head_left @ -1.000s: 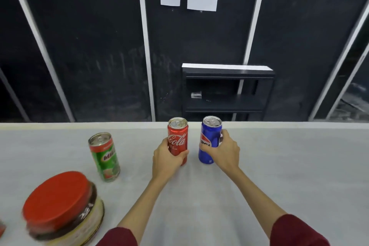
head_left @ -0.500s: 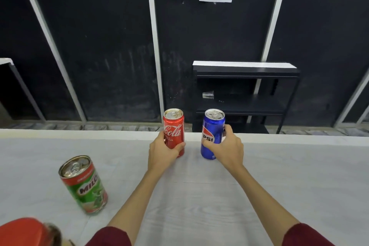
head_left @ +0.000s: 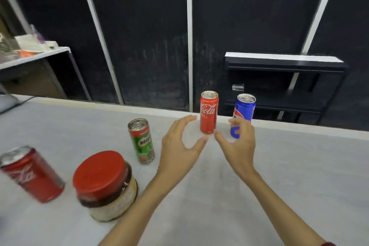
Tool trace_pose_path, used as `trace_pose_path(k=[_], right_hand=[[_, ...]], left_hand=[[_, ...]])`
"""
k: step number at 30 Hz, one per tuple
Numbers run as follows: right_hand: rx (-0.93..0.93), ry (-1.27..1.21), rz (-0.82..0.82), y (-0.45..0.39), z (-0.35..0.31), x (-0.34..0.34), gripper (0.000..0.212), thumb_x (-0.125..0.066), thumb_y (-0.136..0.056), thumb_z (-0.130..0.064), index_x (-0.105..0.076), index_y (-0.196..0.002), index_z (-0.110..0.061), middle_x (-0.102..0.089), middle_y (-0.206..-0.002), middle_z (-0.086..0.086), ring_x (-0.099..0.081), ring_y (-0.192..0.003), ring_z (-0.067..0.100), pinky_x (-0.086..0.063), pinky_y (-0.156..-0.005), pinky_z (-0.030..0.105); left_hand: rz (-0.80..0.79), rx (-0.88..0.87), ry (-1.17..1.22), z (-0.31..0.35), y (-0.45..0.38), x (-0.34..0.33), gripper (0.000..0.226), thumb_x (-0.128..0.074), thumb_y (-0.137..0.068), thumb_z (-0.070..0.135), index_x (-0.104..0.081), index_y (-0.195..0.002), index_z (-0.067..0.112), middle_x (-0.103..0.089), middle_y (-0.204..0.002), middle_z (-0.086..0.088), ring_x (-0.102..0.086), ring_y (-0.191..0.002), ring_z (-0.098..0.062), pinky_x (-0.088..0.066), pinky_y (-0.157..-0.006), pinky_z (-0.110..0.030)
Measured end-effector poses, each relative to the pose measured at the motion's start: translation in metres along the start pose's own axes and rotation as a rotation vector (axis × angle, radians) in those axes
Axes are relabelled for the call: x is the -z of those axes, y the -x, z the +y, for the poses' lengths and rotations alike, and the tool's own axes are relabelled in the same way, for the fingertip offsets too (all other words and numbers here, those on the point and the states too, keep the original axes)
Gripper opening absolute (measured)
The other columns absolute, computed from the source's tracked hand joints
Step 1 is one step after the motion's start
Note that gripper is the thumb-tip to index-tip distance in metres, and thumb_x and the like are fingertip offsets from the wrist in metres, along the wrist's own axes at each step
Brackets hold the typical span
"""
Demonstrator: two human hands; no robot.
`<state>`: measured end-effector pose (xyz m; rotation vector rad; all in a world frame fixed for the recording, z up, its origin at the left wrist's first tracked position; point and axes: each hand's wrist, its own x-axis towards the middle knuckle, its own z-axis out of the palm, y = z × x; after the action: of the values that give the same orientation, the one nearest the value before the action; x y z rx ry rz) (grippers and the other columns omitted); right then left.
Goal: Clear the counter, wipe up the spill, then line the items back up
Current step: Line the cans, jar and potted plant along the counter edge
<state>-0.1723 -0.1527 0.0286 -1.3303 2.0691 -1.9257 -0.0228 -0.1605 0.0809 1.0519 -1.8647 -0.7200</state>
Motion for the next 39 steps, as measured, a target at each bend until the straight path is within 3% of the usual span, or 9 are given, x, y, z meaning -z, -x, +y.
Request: trace_pose_path(k=[3, 7, 10, 13, 19, 27, 31, 35, 39], right_hand=[[-0.084, -0.09, -0.341, 0.011, -0.027, -0.029, 0.038, -0.078, -0.071, -0.027, -0.053, -0.1, -0.022, -0.056, -0.102, -0.001, -0.052, -0.094, 0.015, -0.043, -0.072, 0.018], [-0.146, -0.086, -0.665, 0.023, -0.052, -0.074, 0.059, -0.079, -0.07, -0.029, -0.051, -0.12, -0.017, -0.055, -0.118, 0.002, -0.05, -0.105, 0.017, -0.044, -0.08, 0.025], [-0.209, -0.051, -0.84, 0.026, -0.065, -0.105, 0.083, -0.079, -0.069, -0.03, -0.033, -0.137, -0.02, -0.041, -0.142, 0.004, -0.043, -0.124, 0.022, -0.043, -0.095, 0.036], [-0.257, -0.081, -0.919, 0.034, -0.071, -0.123, 0.088, -0.08, -0.069, -0.024, -0.029, -0.14, -0.02, -0.038, -0.146, 0.006, -0.039, -0.131, 0.027, -0.041, -0.101, 0.042], [-0.226, -0.11, -0.852, 0.053, -0.076, -0.136, 0.066, -0.079, -0.069, -0.013, -0.046, -0.127, -0.014, -0.056, -0.127, 0.01, -0.053, -0.108, 0.02, -0.048, -0.086, 0.034], [-0.3, -0.105, -0.577, 0.065, -0.071, -0.113, 0.06, -0.08, -0.066, -0.012, -0.051, -0.119, -0.014, -0.06, -0.119, 0.007, -0.053, -0.102, 0.015, -0.051, -0.085, 0.036], [-0.363, -0.092, -0.423, 0.051, -0.053, -0.062, 0.065, -0.079, -0.069, -0.012, -0.047, -0.125, -0.013, -0.056, -0.124, 0.007, -0.055, -0.11, 0.02, -0.05, -0.089, 0.04], [-0.376, -0.019, -0.258, 0.027, -0.03, 0.012, 0.059, -0.078, -0.068, -0.009, -0.051, -0.12, -0.011, -0.059, -0.116, 0.004, -0.055, -0.101, 0.015, -0.048, -0.082, 0.033], [-0.387, 0.112, -0.117, -0.004, -0.001, 0.089, 0.059, -0.078, -0.068, -0.012, -0.052, -0.12, -0.011, -0.061, -0.117, 0.008, -0.057, -0.107, 0.021, -0.049, -0.087, 0.039]], left_hand=[[0.037, -0.053, -0.117, -0.001, 0.033, 0.077, 0.049, -0.071, -0.074, 0.037, -0.053, -0.12, 0.035, -0.05, -0.124, 0.024, -0.044, -0.115, 0.006, -0.033, -0.096, -0.013], [0.051, 0.111, -0.278, -0.028, 0.064, 0.146, 0.076, -0.064, -0.058, 0.059, -0.041, -0.128, 0.041, -0.039, -0.141, 0.018, -0.034, -0.13, -0.006, -0.031, -0.106, -0.032], [0.036, 0.273, -0.264, -0.058, 0.077, 0.162, 0.1, -0.068, -0.048, 0.061, -0.028, -0.137, 0.038, -0.029, -0.15, 0.009, -0.031, -0.135, -0.014, -0.032, -0.106, -0.035], [0.026, 0.321, -0.15, -0.087, 0.086, 0.159, 0.114, -0.077, -0.042, 0.067, -0.022, -0.138, 0.039, -0.033, -0.144, 0.01, -0.037, -0.127, -0.011, -0.036, -0.102, -0.032], [0.087, 0.274, 0.035, -0.106, 0.092, 0.153, 0.102, -0.078, -0.034, 0.059, -0.032, -0.124, 0.043, -0.04, -0.112, 0.036, -0.047, -0.102, 0.005, -0.043, -0.077, -0.013], [0.13, 0.213, 0.045, -0.11, 0.091, 0.156, 0.101, -0.086, -0.036, 0.054, -0.038, -0.124, 0.041, -0.044, -0.113, 0.032, -0.048, -0.109, -0.006, -0.046, -0.083, -0.02], [0.087, 0.158, 0.088, -0.094, 0.07, 0.134, 0.095, -0.085, -0.046, 0.042, -0.038, -0.129, 0.037, -0.044, -0.123, 0.018, -0.044, -0.114, -0.011, -0.047, -0.088, -0.028], [-0.032, 0.106, 0.157, -0.061, 0.042, 0.081, 0.09, -0.087, -0.052, 0.032, -0.037, -0.127, 0.039, -0.043, -0.123, 0.017, -0.043, -0.113, -0.01, -0.048, -0.09, -0.032], [-0.151, 0.049, 0.233, -0.02, 0.016, 0.002, 0.09, -0.087, -0.053, 0.032, -0.037, -0.128, 0.038, -0.045, -0.12, 0.018, -0.045, -0.112, -0.009, -0.046, -0.085, -0.026]])
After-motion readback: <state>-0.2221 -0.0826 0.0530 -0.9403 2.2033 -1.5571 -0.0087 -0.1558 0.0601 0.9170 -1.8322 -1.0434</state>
